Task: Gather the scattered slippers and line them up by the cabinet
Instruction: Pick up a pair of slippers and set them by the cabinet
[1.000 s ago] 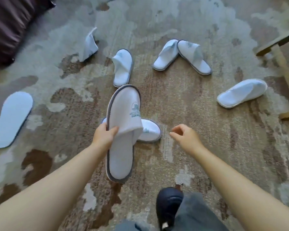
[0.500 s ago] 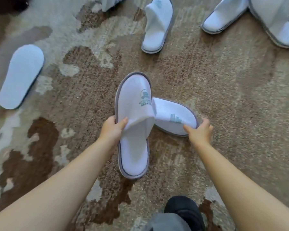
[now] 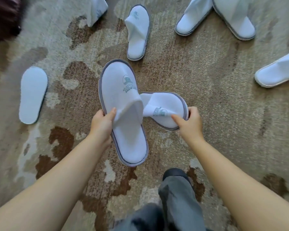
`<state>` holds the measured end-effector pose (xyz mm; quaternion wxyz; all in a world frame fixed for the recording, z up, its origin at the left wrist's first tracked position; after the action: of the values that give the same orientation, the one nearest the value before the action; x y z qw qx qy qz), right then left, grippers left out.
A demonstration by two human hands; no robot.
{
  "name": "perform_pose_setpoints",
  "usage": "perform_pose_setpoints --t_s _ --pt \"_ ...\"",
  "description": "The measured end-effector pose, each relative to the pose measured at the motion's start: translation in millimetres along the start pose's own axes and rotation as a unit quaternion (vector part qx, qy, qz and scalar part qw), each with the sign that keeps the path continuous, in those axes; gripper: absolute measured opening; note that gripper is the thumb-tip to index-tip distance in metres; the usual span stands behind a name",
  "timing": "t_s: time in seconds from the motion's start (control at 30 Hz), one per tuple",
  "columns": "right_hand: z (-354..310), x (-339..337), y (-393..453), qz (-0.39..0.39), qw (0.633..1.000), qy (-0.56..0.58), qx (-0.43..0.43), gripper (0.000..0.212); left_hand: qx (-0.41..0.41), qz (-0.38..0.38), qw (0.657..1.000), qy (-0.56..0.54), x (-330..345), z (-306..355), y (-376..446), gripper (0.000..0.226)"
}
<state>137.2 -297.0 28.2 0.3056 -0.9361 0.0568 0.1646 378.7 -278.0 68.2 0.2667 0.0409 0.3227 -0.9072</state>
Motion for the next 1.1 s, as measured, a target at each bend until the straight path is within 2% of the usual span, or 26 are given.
perform_pose_setpoints --t_s 0.17,0.3,0.37,0.43,0.5,0.57,0.63,0.73,0.8,1.03,1.1 --pt "-116.2 -116.6 -83.3 0.087 0.995 0.053 0.002 0.021 0.015 -0.073 0.996 0.048 25.0 136.8 -96.1 0.013" --pt "-205.2 -217.6 -144.2 0.137 0.987 0.087 -0.012 0.022 0.083 -0.167 0.973 0.137 62.0 252.2 -180.2 0.002" --pt "-241.0 -266.1 -172.5 0.173 0.98 0.097 -0.028 0.02 0.121 -0.2 0.958 0.164 81.7 298.9 -219.8 0.008" --pt "-270.9 -310.5 -197.9 0.217 0.968 0.114 -0.049 0.018 0.14 -0.239 0.947 0.163 103.9 335.6 -255.6 0.006" --pt "-293.2 -348.9 -224.3 0.265 0.953 0.13 -0.07 0.025 0.148 -0.278 0.937 0.154 125.2 362.1 -285.8 0.01" --pt "-304.2 -379.3 -251.5 0.308 0.937 0.147 -0.076 0.029 0.157 -0.313 0.923 0.158 144.8 381.8 -311.8 0.008" --pt "-305.3 -402.0 -281.2 0.353 0.919 0.166 -0.064 0.024 0.168 -0.35 0.905 0.172 162.2 395.1 -336.8 0.009" --pt "-289.7 -423.3 -333.0 0.435 0.879 0.192 -0.037 0.012 0.199 -0.424 0.859 0.208 184.6 401.2 -373.7 0.008" --pt "-272.3 -428.4 -375.6 0.494 0.845 0.204 -0.014 0.012 0.216 -0.47 0.823 0.236 195.7 396.0 -402.0 0.012" --pt "-195.1 -400.2 -548.9 0.631 0.725 0.263 0.088 0.011 0.266 -0.613 0.664 0.335 186.0 327.1 -534.5 0.016" --pt "-173.7 -385.9 -605.4 0.667 0.684 0.279 0.098 0.018 0.278 -0.646 0.615 0.358 170.7 298.8 -578.3 0.022"
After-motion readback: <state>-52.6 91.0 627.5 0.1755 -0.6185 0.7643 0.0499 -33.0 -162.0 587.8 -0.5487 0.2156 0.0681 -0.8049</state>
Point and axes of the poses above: each hand's wrist, its own y-axis towards the middle knuckle, its own x-axis out of the palm, z = x × y, the point moved 5 cm from there along y, towards the middle knuckle, and after that the axes turned 6 degrees about x, right-handed, at the moved point
